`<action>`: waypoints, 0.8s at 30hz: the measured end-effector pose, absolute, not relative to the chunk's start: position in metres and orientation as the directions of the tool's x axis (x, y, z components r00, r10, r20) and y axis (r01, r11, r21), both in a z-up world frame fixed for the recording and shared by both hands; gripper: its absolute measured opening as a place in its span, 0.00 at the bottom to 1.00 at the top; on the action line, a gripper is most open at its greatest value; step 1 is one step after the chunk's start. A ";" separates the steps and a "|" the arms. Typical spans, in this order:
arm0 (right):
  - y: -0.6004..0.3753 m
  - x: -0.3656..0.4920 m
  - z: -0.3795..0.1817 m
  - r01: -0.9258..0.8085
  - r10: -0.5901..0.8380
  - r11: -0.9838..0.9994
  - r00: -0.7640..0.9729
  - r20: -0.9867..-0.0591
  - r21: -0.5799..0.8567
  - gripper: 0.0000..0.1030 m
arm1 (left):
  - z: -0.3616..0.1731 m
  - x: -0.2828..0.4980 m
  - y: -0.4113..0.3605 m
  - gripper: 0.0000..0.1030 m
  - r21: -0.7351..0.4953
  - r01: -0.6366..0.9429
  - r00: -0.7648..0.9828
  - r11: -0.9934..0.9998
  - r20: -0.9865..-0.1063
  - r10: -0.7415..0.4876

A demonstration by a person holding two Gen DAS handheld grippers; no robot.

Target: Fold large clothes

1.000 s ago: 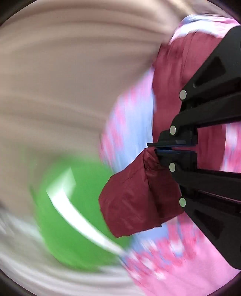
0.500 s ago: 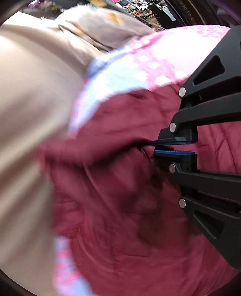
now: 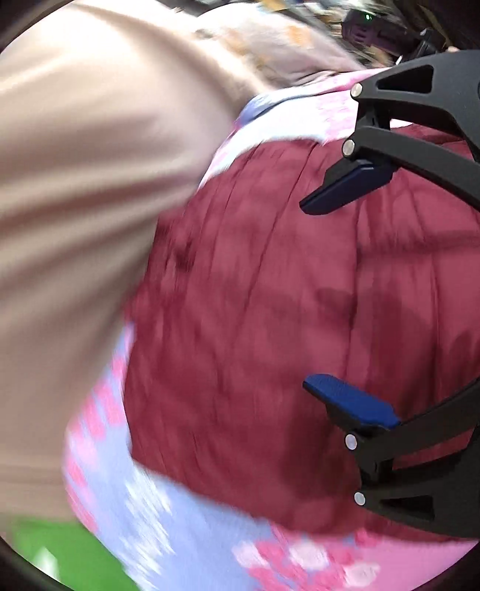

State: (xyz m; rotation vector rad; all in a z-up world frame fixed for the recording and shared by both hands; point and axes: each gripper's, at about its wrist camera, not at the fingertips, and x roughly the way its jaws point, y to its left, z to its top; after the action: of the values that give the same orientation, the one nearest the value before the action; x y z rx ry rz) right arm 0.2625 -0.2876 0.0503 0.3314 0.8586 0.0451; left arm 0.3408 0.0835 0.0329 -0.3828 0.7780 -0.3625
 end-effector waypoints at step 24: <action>-0.266 0.348 0.130 -0.039 0.169 0.956 0.883 -0.439 0.291 0.02 | 0.008 0.372 0.168 0.00 -0.426 -0.088 0.727 0.900 -0.645 -0.234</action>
State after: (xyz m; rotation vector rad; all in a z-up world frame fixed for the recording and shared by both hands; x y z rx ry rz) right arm 0.3483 -0.2663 0.1296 0.2803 0.4787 0.1097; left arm 0.3720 0.1680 0.0081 -0.4537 0.7586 -0.0834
